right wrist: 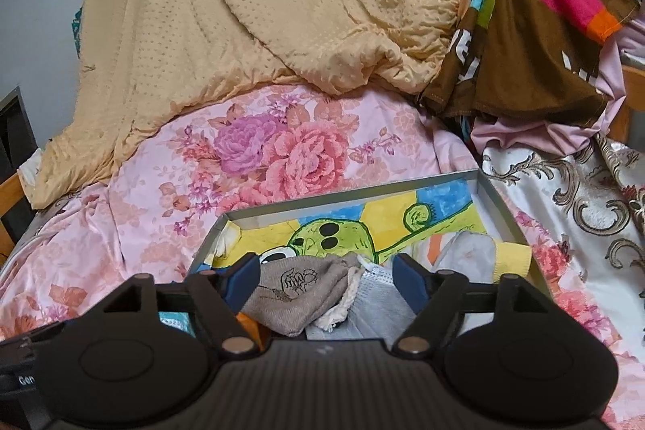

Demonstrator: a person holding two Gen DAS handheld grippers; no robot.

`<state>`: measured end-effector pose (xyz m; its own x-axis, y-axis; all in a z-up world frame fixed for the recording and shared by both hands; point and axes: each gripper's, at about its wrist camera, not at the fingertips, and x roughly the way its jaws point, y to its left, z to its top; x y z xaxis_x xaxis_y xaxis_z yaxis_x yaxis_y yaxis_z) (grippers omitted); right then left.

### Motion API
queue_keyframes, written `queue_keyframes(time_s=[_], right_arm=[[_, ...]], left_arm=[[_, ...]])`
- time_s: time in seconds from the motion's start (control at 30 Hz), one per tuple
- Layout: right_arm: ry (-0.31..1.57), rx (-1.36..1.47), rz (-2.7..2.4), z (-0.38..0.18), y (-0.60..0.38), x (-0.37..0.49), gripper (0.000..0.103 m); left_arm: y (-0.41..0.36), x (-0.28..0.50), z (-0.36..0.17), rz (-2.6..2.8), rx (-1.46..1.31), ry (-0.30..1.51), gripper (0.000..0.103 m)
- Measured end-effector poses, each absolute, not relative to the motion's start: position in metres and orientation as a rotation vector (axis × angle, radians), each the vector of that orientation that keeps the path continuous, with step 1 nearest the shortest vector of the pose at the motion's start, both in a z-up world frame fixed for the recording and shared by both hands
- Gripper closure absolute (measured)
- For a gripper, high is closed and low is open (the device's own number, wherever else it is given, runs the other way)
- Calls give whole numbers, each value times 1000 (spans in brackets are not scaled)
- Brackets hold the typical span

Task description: Organize soft objects

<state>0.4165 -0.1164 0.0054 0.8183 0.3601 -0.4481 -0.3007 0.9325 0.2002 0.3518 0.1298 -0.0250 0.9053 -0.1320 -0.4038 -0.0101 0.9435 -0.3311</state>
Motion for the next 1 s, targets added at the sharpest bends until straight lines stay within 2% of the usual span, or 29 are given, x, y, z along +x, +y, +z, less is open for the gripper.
queue_keyframes(time_s=[0.53, 1.0], right_arm=[[426, 70, 391, 26, -143, 354, 11], [336, 2, 421, 46, -169, 264, 0]], left_arm=[[113, 298, 16, -5, -256, 348, 2], [79, 225, 42, 49, -208, 310, 1]])
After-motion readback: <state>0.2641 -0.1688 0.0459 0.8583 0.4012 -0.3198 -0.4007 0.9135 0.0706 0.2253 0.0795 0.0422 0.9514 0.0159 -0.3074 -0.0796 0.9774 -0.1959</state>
